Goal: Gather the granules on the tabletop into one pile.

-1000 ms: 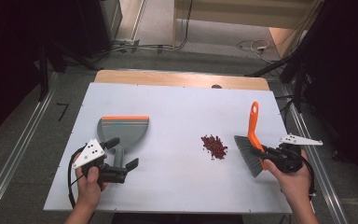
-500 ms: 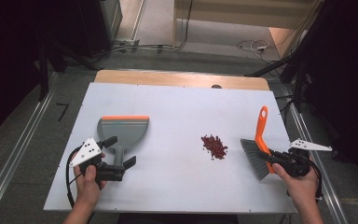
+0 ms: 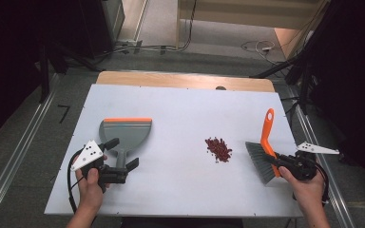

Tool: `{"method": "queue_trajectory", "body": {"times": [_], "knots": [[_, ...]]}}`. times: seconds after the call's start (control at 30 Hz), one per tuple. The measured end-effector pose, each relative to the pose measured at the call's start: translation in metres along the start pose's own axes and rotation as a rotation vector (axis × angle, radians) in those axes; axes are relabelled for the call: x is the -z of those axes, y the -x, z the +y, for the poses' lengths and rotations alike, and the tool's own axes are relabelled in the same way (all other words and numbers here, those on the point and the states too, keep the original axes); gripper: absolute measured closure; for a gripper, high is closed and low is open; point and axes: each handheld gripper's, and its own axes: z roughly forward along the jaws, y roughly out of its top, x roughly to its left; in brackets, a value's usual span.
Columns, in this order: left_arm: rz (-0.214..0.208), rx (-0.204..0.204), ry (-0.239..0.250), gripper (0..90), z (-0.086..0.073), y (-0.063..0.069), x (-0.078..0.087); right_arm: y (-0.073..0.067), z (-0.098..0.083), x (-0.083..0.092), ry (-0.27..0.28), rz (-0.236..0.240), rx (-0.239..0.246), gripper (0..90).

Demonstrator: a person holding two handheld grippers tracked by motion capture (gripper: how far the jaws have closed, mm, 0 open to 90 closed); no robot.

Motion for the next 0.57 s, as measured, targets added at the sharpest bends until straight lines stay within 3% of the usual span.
{"method": "queue_trajectory", "body": {"times": [0.2, 0.57], "knots": [[0.02, -0.021, -0.003, 0.0, -0.0005, 0.0021, 0.001, -0.0013, -0.0005, 0.0009, -0.003, -0.011, 0.011, 68.8], [0.028, -0.035, 0.036, 0.0, 0.0023, 0.0023, 0.0071, -0.0039, 0.0005, 0.0018, 0.005, -0.005, 0.013, 68.7]]}}
